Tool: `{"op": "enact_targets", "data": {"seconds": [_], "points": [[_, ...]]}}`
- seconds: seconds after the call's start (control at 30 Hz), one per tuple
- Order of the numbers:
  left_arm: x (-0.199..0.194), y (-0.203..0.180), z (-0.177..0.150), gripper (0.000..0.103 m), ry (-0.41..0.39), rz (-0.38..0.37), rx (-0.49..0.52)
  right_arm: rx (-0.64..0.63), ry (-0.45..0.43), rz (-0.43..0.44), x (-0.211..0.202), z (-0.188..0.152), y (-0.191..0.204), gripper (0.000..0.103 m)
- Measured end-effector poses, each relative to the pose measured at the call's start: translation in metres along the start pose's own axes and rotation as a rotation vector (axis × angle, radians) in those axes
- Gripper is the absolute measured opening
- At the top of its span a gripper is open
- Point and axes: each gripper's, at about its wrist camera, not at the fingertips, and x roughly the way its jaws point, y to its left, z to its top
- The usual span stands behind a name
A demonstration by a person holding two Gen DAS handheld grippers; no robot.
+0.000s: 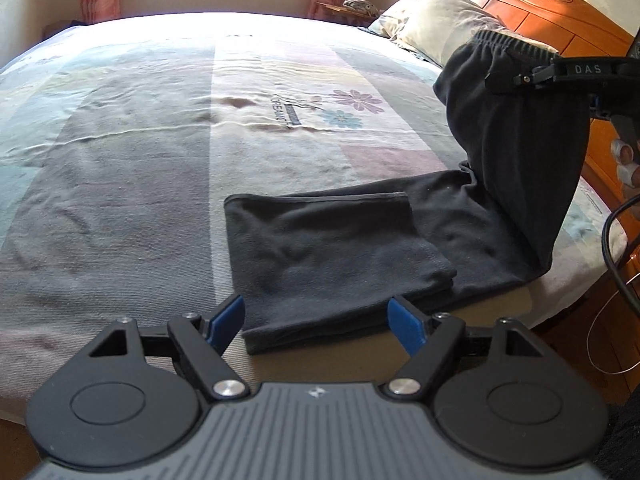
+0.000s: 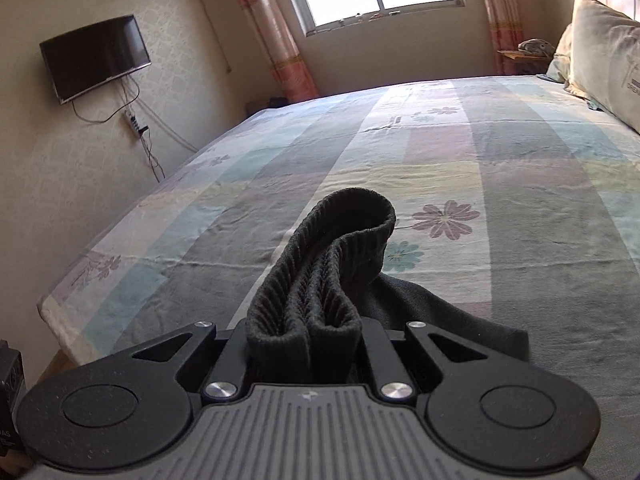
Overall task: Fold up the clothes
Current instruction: 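Lower the waistband onto the folded pants and open the right tool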
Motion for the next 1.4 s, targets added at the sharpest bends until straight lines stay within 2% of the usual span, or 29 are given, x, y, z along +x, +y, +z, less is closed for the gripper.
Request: {"op": "enact_targets", "data": {"seconds": [0.17, 0.3, 0.4, 0.57, 0.77, 1.0, 1.13, 1.33, 1.37, 1.4], "points": [[-0.010, 0.016, -0.008, 0.079, -0.011, 0.031, -0.035, -0.148, 0.049, -0.033, 0.027, -0.012, 0.043, 0.011], [-0.018, 0.034, -0.015, 0.079, -0.029, 0.069, -0.093, -0.356, 0.036, -0.143, 0.045, -0.025, 0.087, 0.012], [-0.024, 0.047, -0.020, 0.079, -0.041, 0.097, -0.140, -0.448, 0.033, -0.170, 0.055, -0.034, 0.110, 0.012], [-0.032, 0.067, -0.025, 0.079, -0.055, 0.132, -0.209, -0.520, 0.054, -0.195, 0.075, -0.050, 0.134, 0.013], [-0.038, 0.072, -0.022, 0.079, -0.068, 0.149, -0.209, -0.576, 0.092, -0.198, 0.094, -0.064, 0.143, 0.015], [-0.035, 0.072, -0.023, 0.079, -0.073, 0.147, -0.225, -0.671, 0.103, -0.209, 0.108, -0.077, 0.156, 0.015], [-0.035, 0.078, -0.027, 0.079, -0.098, 0.141, -0.269, -0.712, 0.121, -0.208, 0.119, -0.085, 0.161, 0.015], [-0.031, 0.084, -0.031, 0.079, -0.076, 0.144, -0.284, -0.748, 0.169, -0.159, 0.128, -0.100, 0.168, 0.036], [-0.031, 0.085, -0.032, 0.079, -0.074, 0.143, -0.281, -0.748, 0.172, -0.130, 0.126, -0.102, 0.170, 0.042], [-0.030, 0.085, -0.032, 0.079, -0.074, 0.142, -0.281, -0.744, 0.174, -0.092, 0.123, -0.102, 0.172, 0.052]]}}
